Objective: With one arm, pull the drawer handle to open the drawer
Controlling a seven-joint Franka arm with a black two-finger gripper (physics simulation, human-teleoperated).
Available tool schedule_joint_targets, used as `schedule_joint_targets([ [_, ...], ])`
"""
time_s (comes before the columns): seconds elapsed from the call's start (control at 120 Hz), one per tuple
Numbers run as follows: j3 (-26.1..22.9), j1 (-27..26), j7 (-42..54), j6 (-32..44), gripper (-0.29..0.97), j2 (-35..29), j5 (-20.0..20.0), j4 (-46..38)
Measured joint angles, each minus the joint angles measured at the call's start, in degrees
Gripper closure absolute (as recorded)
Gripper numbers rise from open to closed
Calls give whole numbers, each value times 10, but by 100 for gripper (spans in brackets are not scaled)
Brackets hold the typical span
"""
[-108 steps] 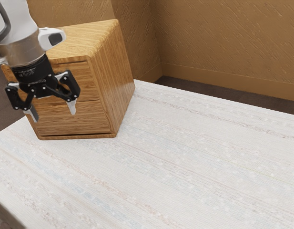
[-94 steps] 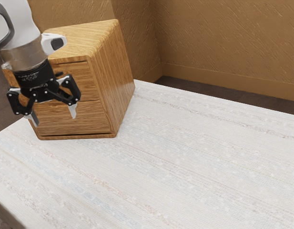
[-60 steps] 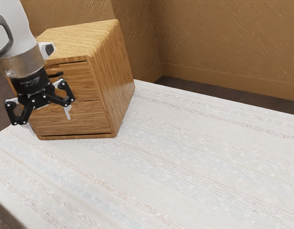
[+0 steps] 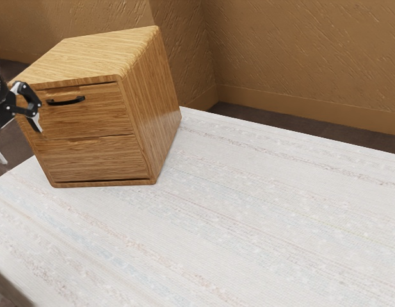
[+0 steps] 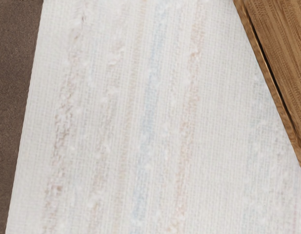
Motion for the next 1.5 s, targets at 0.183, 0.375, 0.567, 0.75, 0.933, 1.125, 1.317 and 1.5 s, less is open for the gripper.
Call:
schedule_joint_targets([
  [0.183, 3, 8, -31, 36, 0, 2, -3, 11],
  [0.375, 2, 5, -62, 75, 0, 40, -5, 43],
  [0.567, 2, 3, -97, 103, 0, 76, -4, 72],
  [0.75, 2, 6, -128, 129, 0, 105, -2, 75],
  [0.933, 2, 11, -150, 147, 0, 148, -2, 111],
  [1.125, 15, 8, -164, 158, 0, 192, -2, 146],
  [1.317, 13, 21, -172, 172, 0, 234, -2, 184],
  [1.5, 12, -2, -177, 190, 0, 238, -1, 171],
])
